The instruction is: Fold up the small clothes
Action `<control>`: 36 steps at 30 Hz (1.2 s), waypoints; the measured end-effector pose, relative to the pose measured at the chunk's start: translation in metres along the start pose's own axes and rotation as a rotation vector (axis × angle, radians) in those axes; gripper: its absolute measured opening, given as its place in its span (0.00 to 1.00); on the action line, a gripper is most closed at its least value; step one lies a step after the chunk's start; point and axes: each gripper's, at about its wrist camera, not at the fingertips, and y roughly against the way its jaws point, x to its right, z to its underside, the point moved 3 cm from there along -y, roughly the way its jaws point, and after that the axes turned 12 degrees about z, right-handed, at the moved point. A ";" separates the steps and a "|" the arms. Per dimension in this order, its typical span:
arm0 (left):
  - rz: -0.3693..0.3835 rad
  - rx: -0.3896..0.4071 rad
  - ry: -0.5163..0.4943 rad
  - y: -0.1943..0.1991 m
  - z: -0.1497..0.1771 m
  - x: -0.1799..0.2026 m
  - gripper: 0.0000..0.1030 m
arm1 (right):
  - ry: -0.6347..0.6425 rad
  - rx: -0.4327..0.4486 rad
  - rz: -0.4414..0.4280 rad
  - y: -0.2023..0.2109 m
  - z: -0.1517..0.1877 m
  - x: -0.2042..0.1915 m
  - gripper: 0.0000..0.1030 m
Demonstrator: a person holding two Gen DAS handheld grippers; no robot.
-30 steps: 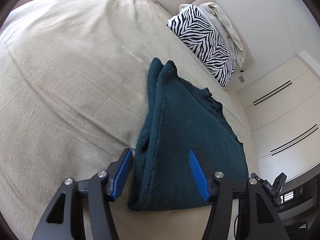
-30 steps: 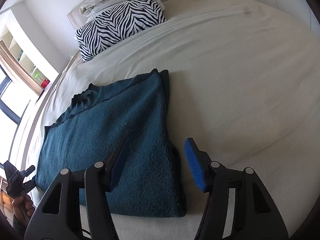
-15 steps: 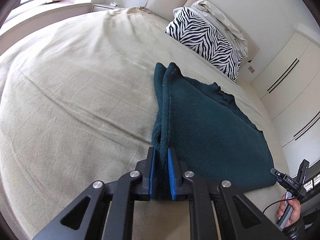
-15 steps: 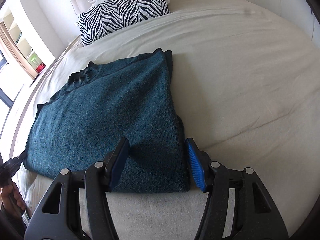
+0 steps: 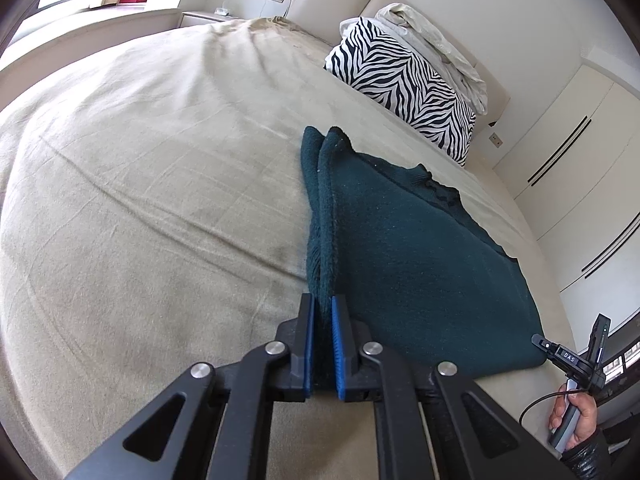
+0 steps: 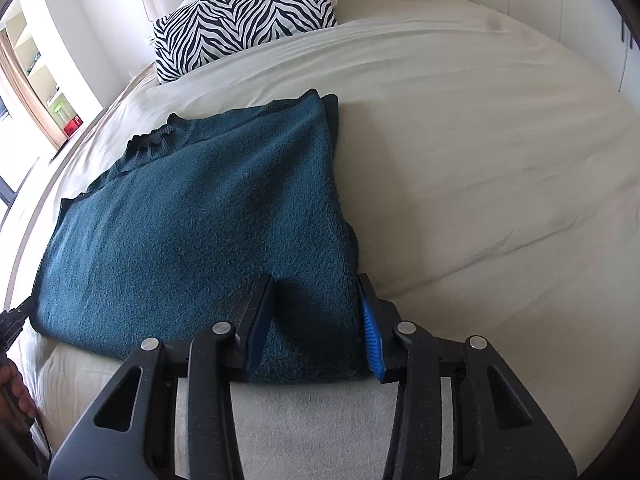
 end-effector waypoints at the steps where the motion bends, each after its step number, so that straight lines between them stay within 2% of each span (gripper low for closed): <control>1: -0.002 0.001 -0.002 0.002 0.003 0.002 0.09 | 0.001 0.000 0.002 0.000 0.000 0.000 0.35; 13: -0.012 -0.030 0.019 0.000 0.024 -0.008 0.07 | 0.016 -0.010 0.005 -0.006 0.003 0.000 0.35; 17: 0.006 -0.046 0.031 0.000 0.020 -0.008 0.08 | -0.044 -0.017 -0.017 0.000 -0.001 0.006 0.37; 20: -0.034 -0.024 0.022 0.011 0.008 0.000 0.13 | -0.109 0.052 -0.047 0.020 -0.010 0.014 0.40; 21: -0.047 0.001 0.002 0.017 0.001 0.006 0.16 | -0.121 0.077 -0.059 0.026 -0.015 0.015 0.44; 22: -0.055 0.025 -0.024 0.022 -0.006 0.015 0.25 | -0.131 0.100 -0.074 0.033 -0.021 0.015 0.46; 24: -0.067 0.047 -0.086 0.020 -0.025 0.035 0.40 | -0.142 0.120 -0.124 0.039 -0.036 0.008 0.47; 25: -0.059 0.045 -0.122 0.013 -0.034 0.046 0.43 | -0.141 0.113 -0.153 0.038 -0.045 0.000 0.47; 30: -0.065 0.011 -0.308 -0.054 -0.075 0.095 0.45 | -0.143 0.025 -0.360 0.012 -0.076 -0.063 0.47; 32: -0.066 -0.025 -0.330 -0.087 -0.085 0.102 0.45 | -0.125 -0.017 -0.408 -0.006 -0.081 -0.095 0.47; 36: -0.125 -0.084 -0.342 -0.134 -0.088 0.094 0.45 | -0.136 -0.116 -0.538 -0.046 -0.083 -0.154 0.47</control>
